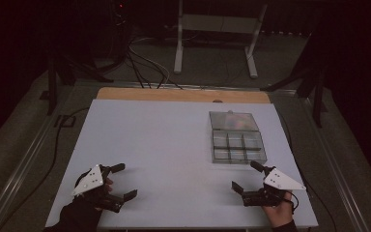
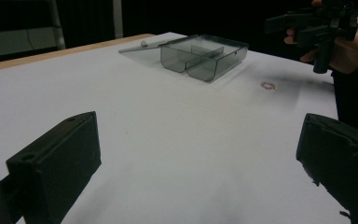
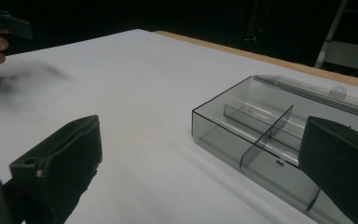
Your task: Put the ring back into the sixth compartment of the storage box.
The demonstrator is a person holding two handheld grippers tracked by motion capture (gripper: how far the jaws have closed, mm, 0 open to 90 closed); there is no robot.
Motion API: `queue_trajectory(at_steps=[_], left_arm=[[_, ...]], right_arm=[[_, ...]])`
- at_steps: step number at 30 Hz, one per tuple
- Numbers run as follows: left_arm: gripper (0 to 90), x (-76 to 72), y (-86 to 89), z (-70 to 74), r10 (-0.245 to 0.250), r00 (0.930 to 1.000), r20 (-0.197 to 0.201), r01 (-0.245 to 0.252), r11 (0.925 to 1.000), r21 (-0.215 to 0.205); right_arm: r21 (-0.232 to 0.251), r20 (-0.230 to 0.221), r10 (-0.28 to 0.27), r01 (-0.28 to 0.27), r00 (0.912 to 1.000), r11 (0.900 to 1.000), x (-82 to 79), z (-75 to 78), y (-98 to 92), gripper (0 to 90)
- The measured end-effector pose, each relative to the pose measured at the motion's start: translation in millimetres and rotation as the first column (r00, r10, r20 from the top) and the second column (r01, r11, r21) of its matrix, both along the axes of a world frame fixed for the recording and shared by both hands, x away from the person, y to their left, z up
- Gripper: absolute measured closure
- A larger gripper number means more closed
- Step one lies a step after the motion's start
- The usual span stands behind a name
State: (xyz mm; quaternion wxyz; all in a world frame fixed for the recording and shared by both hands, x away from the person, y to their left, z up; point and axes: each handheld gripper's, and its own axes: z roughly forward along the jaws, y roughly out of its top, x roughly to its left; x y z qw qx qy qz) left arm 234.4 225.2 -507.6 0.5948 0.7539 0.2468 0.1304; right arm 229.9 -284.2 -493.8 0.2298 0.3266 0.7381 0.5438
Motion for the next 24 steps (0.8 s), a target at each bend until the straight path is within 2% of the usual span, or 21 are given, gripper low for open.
queue_trajectory(at_steps=[15, 24], left_arm=[[0.9, -0.1, -0.4, 0.8, 0.009, 1.0, -0.002, -0.009, 0.9999, -0.005], [0.9, -0.6, 0.4, 1.5, 0.001, 1.0, 0.009, -0.001, 1.0, -0.003]], right_arm=[[-0.001, -0.012, -0.014, 0.014, 0.9998, 1.0, 2.8, -2.1, -2.9, 0.0], [-0.014, -0.024, -0.052, 0.051, 0.9984, 0.999, -1.5, 2.7, -3.3, 0.0]])
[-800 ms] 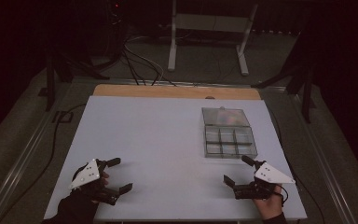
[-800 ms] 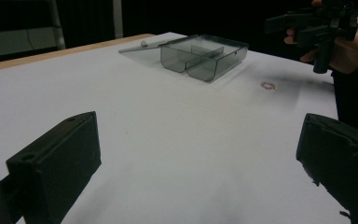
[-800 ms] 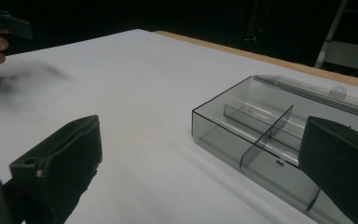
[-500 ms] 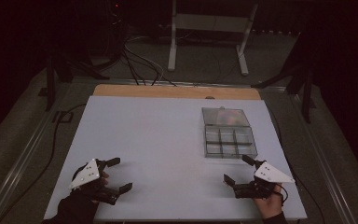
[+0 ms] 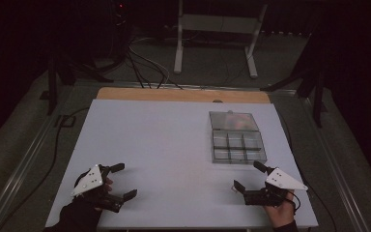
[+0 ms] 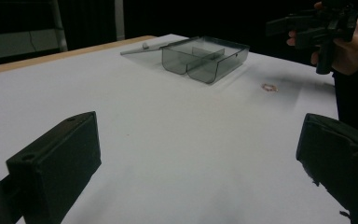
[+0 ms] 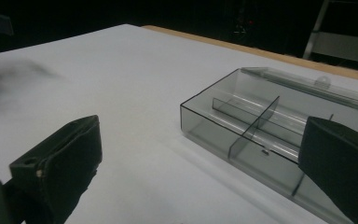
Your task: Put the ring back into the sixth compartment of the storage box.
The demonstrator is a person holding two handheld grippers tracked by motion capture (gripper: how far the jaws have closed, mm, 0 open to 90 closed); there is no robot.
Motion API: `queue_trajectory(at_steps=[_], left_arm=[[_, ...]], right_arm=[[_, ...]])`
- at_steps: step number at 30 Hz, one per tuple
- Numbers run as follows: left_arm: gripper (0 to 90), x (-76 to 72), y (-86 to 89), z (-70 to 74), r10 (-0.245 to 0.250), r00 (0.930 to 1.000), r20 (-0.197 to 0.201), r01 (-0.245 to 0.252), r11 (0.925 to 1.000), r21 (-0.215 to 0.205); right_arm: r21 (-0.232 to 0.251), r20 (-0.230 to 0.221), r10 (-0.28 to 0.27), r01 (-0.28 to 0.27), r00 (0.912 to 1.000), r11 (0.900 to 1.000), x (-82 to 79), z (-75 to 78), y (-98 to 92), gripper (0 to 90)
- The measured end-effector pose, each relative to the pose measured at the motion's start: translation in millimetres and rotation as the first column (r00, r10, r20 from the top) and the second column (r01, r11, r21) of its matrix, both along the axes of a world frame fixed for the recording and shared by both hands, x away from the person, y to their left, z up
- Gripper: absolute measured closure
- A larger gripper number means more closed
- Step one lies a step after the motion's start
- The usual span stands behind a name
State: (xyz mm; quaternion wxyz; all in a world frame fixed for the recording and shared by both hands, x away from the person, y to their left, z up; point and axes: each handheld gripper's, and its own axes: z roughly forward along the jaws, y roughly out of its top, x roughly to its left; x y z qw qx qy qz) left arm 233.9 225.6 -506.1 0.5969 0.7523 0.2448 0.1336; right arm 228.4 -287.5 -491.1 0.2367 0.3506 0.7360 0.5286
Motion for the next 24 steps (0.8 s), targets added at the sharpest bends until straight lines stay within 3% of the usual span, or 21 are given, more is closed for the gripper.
queue_trajectory(at_steps=[7, 15, 24], left_arm=[[0.9, 0.9, -0.6, -0.5, -0.008, 1.0, -0.003, 0.008, 1.0, -0.002], [0.9, 0.8, 0.7, -0.1, -0.003, 1.0, -0.003, 0.003, 1.0, -0.004], [0.9, 1.0, 0.4, -0.3, -0.001, 1.0, -0.007, 0.001, 1.0, -0.002]], right_arm=[[-0.011, 0.005, -0.047, 0.047, 0.9989, 0.999, -3.6, 6.5, -3.4, 0.0], [0.017, -0.019, -0.111, 0.111, 0.9937, 0.994, -2.4, 20.3, -3.6, 0.0], [0.008, -0.067, -0.12, 0.121, 0.9906, 0.993, 1.5, 19.5, 0.1, 0.0]])
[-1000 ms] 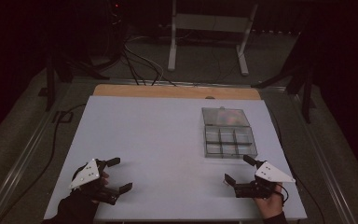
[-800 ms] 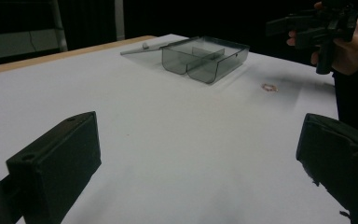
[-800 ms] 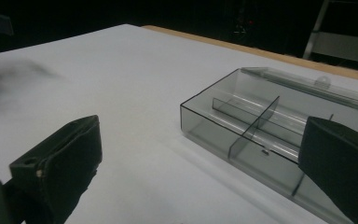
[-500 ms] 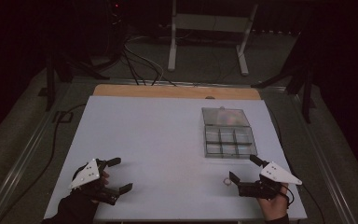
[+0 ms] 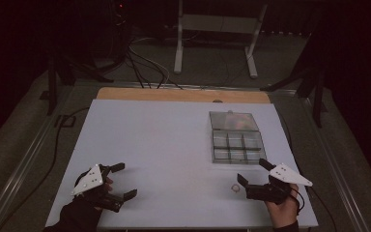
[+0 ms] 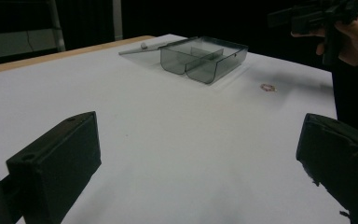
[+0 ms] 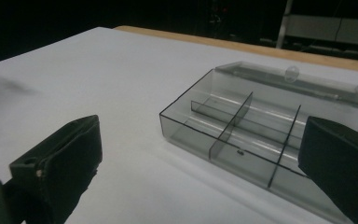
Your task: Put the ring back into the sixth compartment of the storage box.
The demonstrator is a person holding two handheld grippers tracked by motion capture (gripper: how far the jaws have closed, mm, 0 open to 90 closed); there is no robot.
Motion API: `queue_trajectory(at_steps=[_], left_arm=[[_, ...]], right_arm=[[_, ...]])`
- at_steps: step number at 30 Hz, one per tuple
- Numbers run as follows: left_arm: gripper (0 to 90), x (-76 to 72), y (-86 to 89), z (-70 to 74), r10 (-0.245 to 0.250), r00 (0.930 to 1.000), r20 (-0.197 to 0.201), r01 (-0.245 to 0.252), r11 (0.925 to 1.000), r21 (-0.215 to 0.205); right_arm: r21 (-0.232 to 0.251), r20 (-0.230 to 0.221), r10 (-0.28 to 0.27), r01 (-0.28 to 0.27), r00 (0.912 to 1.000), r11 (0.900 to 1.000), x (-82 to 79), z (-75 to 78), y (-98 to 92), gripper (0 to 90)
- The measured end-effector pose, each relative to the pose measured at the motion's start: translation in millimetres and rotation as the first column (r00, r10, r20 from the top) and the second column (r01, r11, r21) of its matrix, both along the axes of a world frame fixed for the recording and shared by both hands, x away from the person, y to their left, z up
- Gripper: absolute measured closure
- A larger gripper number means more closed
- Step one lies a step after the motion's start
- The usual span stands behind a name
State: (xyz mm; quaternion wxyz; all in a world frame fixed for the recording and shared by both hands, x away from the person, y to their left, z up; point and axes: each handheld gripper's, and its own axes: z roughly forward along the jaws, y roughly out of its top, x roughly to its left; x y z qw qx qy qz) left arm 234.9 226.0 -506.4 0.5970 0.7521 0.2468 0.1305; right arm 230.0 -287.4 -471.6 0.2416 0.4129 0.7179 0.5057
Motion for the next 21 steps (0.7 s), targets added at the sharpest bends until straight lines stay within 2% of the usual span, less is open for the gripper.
queue_trajectory(at_steps=[8, 13, 16, 17, 18, 19, 21], left_arm=[[0.9, -0.1, 0.1, 0.1, 0.001, 1.0, 0.0, -0.001, 1.0, 0.001], [0.9, -0.5, 0.2, 0.3, 0.002, 1.0, 0.001, -0.002, 1.0, 0.002], [0.9, -0.4, 0.1, 0.3, 0.001, 1.0, 0.002, -0.001, 1.0, 0.002], [0.9, -0.4, 0.1, 0.3, 0.001, 1.0, 0.003, -0.001, 1.0, 0.004], [0.9, -0.3, 0.1, 0.3, 0.001, 1.0, 0.002, -0.001, 1.0, 0.002], [0.9, -0.4, 0.1, 0.5, 0.001, 1.0, 0.003, -0.001, 1.0, 0.001], [0.9, -0.4, 0.1, 0.4, 0.0, 1.0, 0.002, 0.0, 1.0, 0.004]], right_arm=[[0.005, -0.031, 0.009, -0.009, 0.9995, 1.0, 1.4, -1.1, 2.3, 0.0], [0.001, -0.066, 0.015, -0.015, 0.9977, 1.0, 3.1, -3.2, 3.2, 0.0], [0.007, -0.092, 0.021, -0.02, 0.9955, 1.0, 3.8, -4.4, 3.6, 0.0], [0.014, -0.117, 0.018, -0.017, 0.993, 1.0, 4.1, -5.1, 4.9, 0.0], [0.014, -0.117, 0.018, -0.017, 0.993, 1.0, 4.1, -5.1, 4.9, 0.0], [-0.005, -0.145, -0.027, 0.027, 0.989, 1.0, 5.6, -6.0, 8.9, 0.0], [-0.018, -0.17, -0.027, 0.025, 0.9851, 1.0, 6.6, -8.6, 11.2, 0.0]])
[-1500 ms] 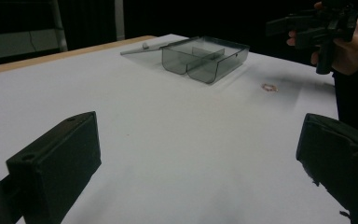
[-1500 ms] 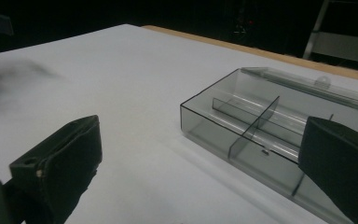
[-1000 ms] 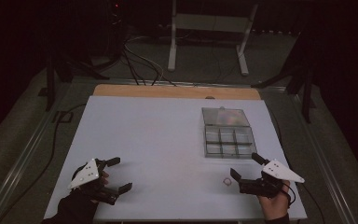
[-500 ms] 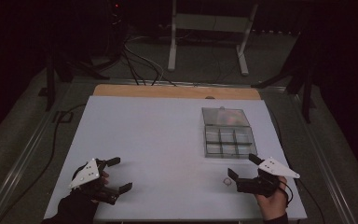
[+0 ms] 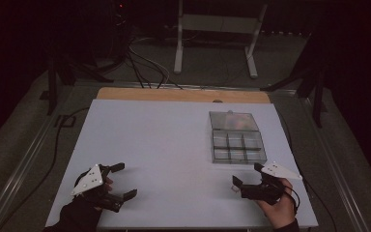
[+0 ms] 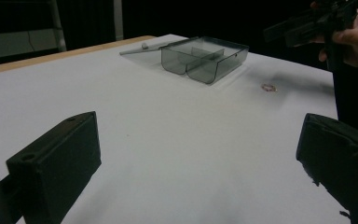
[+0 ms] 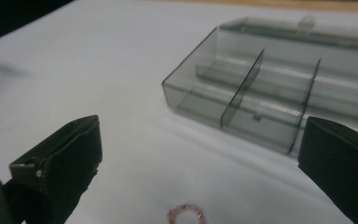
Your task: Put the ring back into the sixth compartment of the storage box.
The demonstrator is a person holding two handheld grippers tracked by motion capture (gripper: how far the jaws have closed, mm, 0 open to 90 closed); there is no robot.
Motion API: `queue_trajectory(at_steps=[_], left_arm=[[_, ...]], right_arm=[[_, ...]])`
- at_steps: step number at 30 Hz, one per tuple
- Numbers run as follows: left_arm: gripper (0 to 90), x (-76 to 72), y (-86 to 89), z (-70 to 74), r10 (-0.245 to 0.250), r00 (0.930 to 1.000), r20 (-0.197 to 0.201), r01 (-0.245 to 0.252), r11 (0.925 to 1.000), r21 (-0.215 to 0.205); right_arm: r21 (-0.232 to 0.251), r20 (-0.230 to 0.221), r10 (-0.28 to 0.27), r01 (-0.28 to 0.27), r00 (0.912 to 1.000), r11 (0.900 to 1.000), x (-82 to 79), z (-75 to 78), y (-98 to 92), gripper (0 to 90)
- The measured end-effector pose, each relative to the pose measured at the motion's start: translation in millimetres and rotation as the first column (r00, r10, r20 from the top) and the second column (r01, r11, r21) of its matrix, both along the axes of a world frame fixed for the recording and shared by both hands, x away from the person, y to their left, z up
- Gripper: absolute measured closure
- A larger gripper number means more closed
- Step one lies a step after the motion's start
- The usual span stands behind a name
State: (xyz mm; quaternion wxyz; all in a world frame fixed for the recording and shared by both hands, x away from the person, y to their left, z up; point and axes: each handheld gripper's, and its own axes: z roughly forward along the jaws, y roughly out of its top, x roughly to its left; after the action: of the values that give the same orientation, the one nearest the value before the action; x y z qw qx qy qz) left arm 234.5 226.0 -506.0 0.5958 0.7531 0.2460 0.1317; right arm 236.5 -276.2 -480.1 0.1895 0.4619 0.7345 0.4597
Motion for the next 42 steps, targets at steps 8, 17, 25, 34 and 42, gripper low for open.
queue_trajectory(at_steps=[8, 17, 25, 34, 42], left_arm=[[0.9, 0.0, 0.2, 0.0, 0.0, 1.0, -0.001, 0.0, 1.0, 0.0], [0.9, 0.2, -0.3, -0.4, -0.001, 1.0, -0.001, 0.001, 1.0, 0.002], [0.9, 0.2, -0.6, -0.5, -0.002, 1.0, -0.001, 0.002, 1.0, 0.003], [0.9, 0.3, -0.4, -0.7, -0.001, 1.0, -0.003, 0.001, 1.0, 0.004], [0.9, 0.2, -0.3, -0.4, -0.001, 1.0, -0.002, 0.001, 1.0, 0.002]], right_arm=[[-0.014, -0.076, 0.022, -0.023, 0.9969, 1.0, 2.8, -7.9, 1.2, 0.0], [-0.062, -0.158, -0.013, 0.003, 0.9874, 0.998, 4.4, -12.5, 1.5, 16.4], [-0.083, -0.196, -0.031, 0.015, 0.9801, 0.996, 4.9, -14.4, 1.4, 31.0], [-0.115, -0.233, -0.017, -0.01, 0.9723, 0.993, 5.9, -17.8, 4.2, 45.5], [-0.156, -0.259, -0.022, -0.019, 0.9657, 0.988, 7.3, -22.8, 7.8, 55.0]])
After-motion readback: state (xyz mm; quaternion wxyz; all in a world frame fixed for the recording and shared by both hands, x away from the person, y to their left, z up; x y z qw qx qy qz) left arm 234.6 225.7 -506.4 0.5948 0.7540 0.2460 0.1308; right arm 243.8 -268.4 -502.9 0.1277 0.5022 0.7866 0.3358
